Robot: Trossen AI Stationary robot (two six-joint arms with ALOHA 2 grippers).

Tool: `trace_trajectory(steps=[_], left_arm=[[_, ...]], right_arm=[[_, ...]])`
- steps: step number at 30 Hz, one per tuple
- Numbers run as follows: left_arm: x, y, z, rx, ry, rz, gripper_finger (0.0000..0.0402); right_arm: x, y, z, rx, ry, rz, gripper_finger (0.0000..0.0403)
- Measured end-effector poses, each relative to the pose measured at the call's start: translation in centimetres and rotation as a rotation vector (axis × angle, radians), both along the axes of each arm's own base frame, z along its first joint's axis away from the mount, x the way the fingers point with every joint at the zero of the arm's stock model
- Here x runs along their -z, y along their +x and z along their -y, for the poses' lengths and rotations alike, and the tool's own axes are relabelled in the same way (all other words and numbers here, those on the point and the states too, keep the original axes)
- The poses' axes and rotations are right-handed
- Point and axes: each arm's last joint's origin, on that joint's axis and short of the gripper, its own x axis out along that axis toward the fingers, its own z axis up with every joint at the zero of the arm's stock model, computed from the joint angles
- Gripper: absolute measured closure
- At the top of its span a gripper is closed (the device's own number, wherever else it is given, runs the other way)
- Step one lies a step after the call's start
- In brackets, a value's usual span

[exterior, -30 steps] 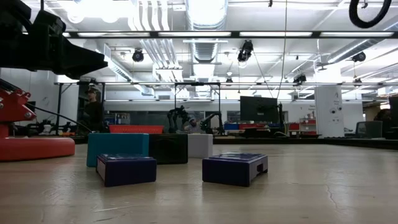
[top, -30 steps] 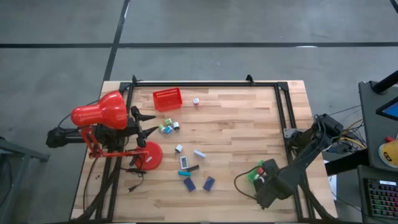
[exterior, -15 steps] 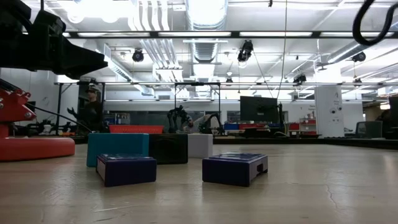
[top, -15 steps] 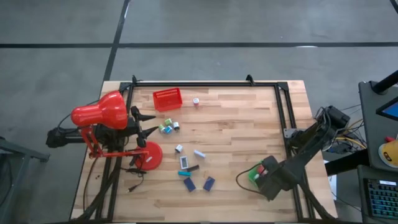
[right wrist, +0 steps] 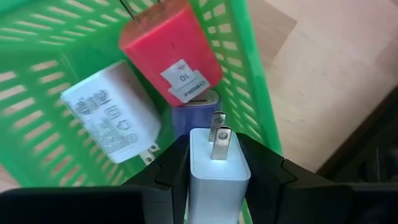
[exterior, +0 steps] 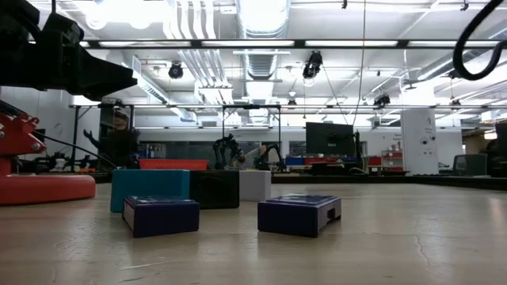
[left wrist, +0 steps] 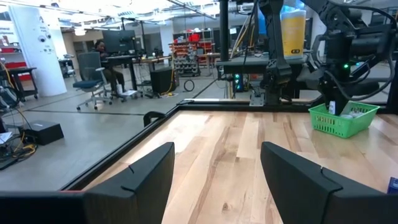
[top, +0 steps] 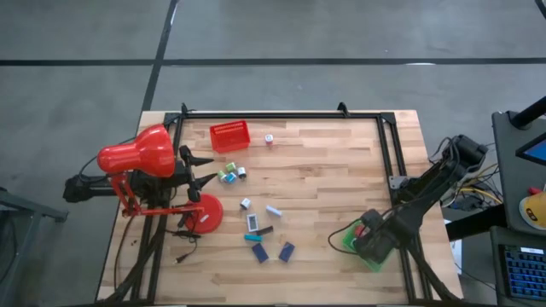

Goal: Pick & Place Office items
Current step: Put the white charger adapter into the green bin

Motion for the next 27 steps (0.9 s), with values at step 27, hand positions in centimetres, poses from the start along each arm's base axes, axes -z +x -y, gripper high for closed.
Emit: trace_trajectory(steps=[27], left_arm=[[-0.01,0.00,0.00,0.000,0.000,0.000,0.0156]], right_arm=[[0.02,-0.01,0.20,-0.038,-0.028,0.026,0.0189]])
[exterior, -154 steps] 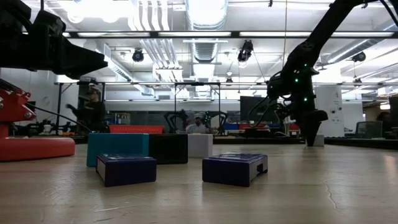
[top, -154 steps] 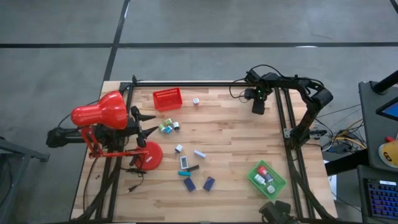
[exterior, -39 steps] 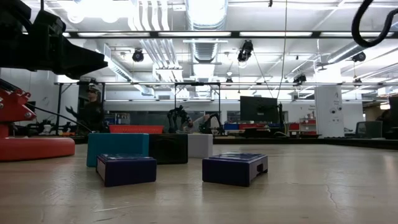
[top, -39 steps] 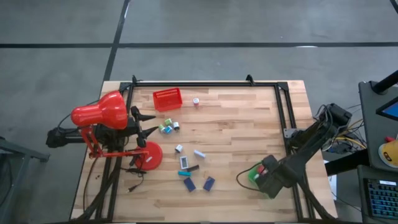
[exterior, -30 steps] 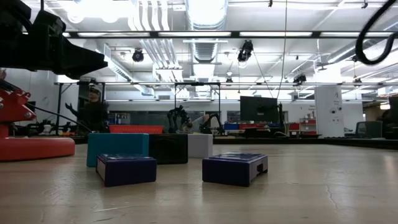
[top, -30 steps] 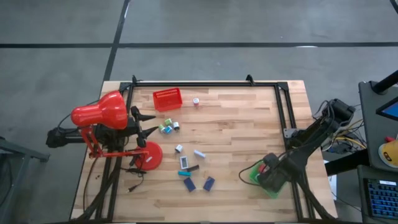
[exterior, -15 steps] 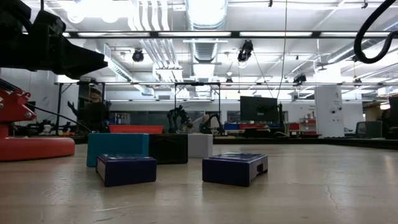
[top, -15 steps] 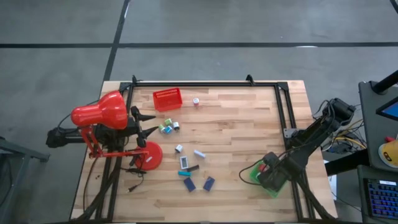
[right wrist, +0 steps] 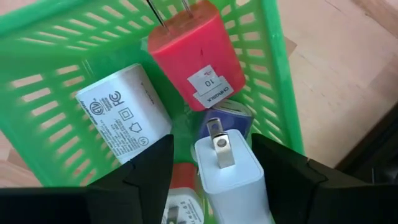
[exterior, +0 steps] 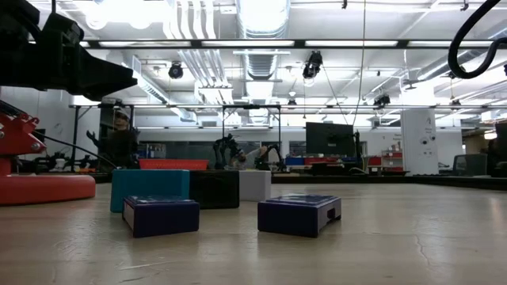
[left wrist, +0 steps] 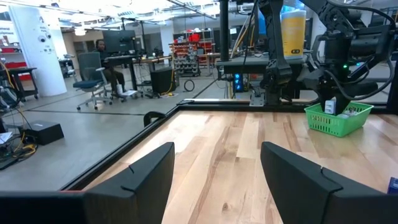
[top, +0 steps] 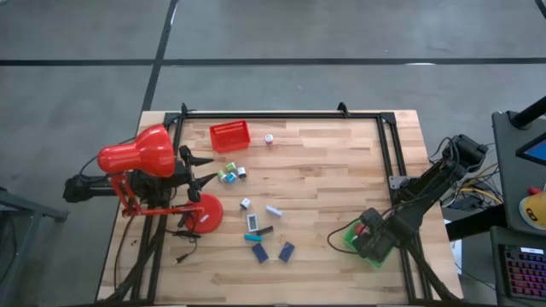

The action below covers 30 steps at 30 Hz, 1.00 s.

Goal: Pick & Place Office items
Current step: Put the white charger adapter into the green bin, then put the pink white charger adapter into the green bin

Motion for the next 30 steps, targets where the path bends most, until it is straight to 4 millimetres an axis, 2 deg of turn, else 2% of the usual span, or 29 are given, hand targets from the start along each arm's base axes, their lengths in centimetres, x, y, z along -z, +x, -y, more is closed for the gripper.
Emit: trace_trajectory(steps=[13,26,30], left_arm=[[0.0,0.0,0.0,0.000,0.000,0.000,0.0156],[0.0,0.0,0.0,0.000,0.000,0.000,0.0156],[0.0,0.0,0.0,0.000,0.000,0.000,0.0156]], right_arm=[[-0.5,0.2,-0.2,0.000,0.020,0.017,0.0178],[-5.7,-0.1,0.1,0.057,0.105,0.089,0.0177],[-7.1,0.0,0.3,0.059,0.081,0.154,0.0177]])
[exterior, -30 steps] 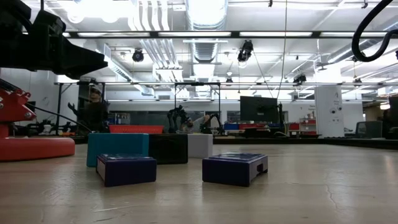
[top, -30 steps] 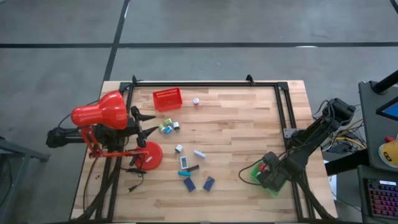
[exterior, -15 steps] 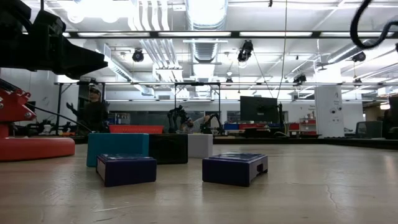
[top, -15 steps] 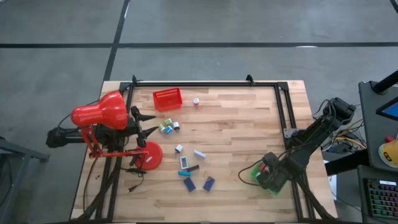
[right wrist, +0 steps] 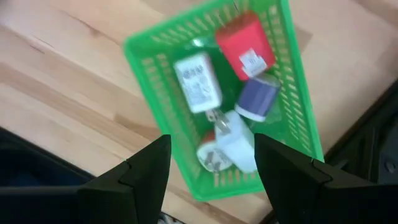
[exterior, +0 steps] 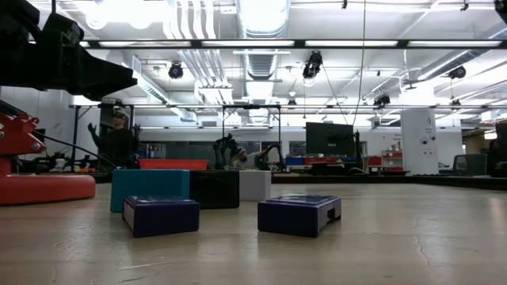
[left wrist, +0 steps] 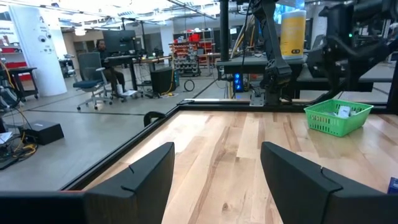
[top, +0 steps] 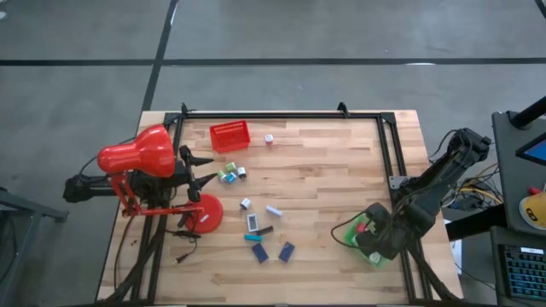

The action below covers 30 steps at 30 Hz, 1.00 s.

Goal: Pick & Place Office items
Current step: Put the pink white charger adapter into the green bin

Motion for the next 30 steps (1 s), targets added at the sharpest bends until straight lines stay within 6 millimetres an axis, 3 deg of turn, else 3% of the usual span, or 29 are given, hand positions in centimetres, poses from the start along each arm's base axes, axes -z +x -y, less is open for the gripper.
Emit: trace_trajectory(steps=[9,15,19,30], left_arm=[[0.0,0.0,0.0,0.000,0.000,0.000,0.0156],[0.0,0.0,0.0,0.000,0.000,0.000,0.0156],[0.0,0.0,0.0,0.000,0.000,0.000,0.0156],[0.0,0.0,0.0,0.000,0.000,0.000,0.0156]], right_arm=[[-2.1,0.3,1.8,0.029,-0.322,0.195,0.0177],[-2.3,1.7,3.3,-0.156,-0.773,0.429,0.0177],[-2.1,3.1,4.2,-0.162,-0.997,0.509,0.0177],[-0.7,7.3,6.9,-0.284,-1.161,0.482,0.0177]])
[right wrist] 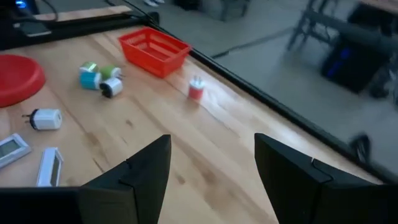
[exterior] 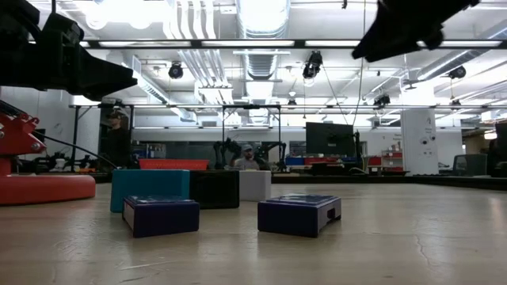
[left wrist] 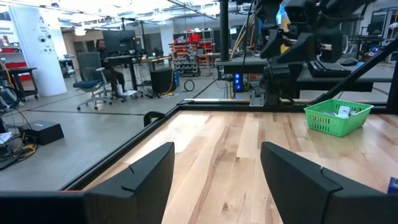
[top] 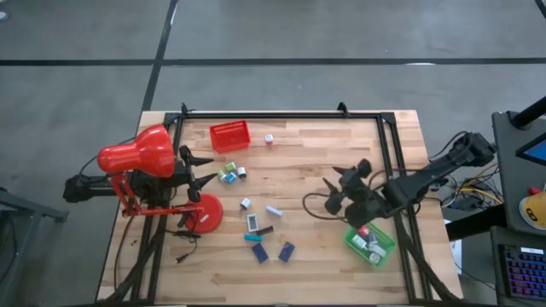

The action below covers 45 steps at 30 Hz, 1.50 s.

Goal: Pick & Place Office items
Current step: Put the pink white charger adapter into the green bin

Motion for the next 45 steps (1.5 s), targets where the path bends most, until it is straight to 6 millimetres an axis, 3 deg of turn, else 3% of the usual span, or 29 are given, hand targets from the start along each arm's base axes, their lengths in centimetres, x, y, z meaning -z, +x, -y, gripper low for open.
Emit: trace_trajectory(steps=[7,16,27,34,41,45], left_arm=[[0.0,0.0,0.0,-0.001,0.000,0.000,0.0156],[0.0,0.0,0.0,0.000,0.000,0.000,0.0156],[0.0,0.0,0.0,0.000,0.000,-0.004,0.0156],[0.0,0.0,0.0,0.000,0.000,-0.004,0.0156],[0.0,0.0,0.0,0.000,0.000,-0.003,0.0156],[0.0,0.0,0.0,-0.001,0.000,-0.004,0.0156]], right_arm=[[1.3,1.7,2.5,-0.162,-0.022,0.032,0.0177],[6.0,2.2,7.5,-0.395,-0.083,0.241,0.0177],[10.5,3.2,15.5,-0.351,0.005,0.198,0.0177],[13.6,5.5,18.5,-0.261,0.124,0.171,0.0177],[15.4,7.8,20.8,-0.336,0.079,0.296,0.0177],[16.6,8.8,22.4,-0.392,0.070,0.273,0.0177]])
